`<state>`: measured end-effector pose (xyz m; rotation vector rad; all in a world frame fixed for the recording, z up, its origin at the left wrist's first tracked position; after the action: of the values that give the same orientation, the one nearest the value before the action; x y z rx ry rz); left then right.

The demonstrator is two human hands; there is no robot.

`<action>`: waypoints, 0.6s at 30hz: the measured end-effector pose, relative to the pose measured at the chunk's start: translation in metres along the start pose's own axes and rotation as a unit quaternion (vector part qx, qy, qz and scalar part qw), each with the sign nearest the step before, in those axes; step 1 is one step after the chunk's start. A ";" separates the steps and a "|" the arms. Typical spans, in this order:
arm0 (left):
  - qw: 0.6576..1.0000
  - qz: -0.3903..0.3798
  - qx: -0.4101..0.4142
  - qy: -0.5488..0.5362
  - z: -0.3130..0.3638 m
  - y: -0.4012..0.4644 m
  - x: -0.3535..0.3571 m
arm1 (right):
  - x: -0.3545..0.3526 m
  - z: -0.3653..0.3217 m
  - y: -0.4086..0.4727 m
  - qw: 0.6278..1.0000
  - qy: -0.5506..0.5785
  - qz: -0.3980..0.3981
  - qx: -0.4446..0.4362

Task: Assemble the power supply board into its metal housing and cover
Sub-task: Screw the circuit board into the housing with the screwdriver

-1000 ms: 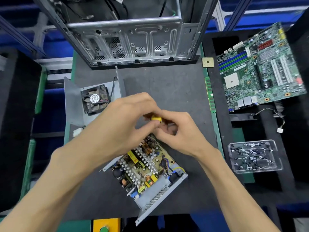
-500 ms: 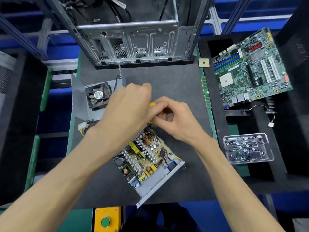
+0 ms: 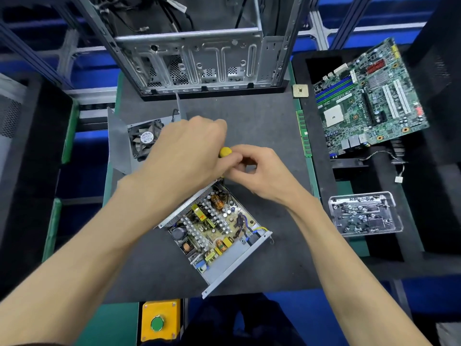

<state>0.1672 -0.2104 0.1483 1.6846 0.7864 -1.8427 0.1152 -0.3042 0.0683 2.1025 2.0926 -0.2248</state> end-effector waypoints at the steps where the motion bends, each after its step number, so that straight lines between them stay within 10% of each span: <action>1: 1.000 0.002 -0.014 0.026 0.000 0.001 0.002 | -0.001 0.001 0.000 1.000 0.001 0.002 0.000; 12: 0.991 -0.075 0.100 -0.037 0.012 -0.014 0.000 | 0.001 0.006 -0.003 0.999 0.036 -0.023 0.013; 18: 0.998 -0.064 0.009 -0.018 0.009 -0.012 -0.004 | 0.000 0.009 -0.003 0.999 0.045 -0.011 0.025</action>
<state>0.1530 -0.2086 0.1537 1.6410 0.8839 -1.9651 0.1126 -0.3059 0.0590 2.1584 2.1828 -0.1916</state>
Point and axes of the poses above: each hand's wrist, its own y-axis towards the middle knuckle, its own x-axis out of the palm, z = x × y, the point moved 7 cm from there along y, towards the middle knuckle, and after that the axes turned 5 degrees about y, right-handed, at the moved point
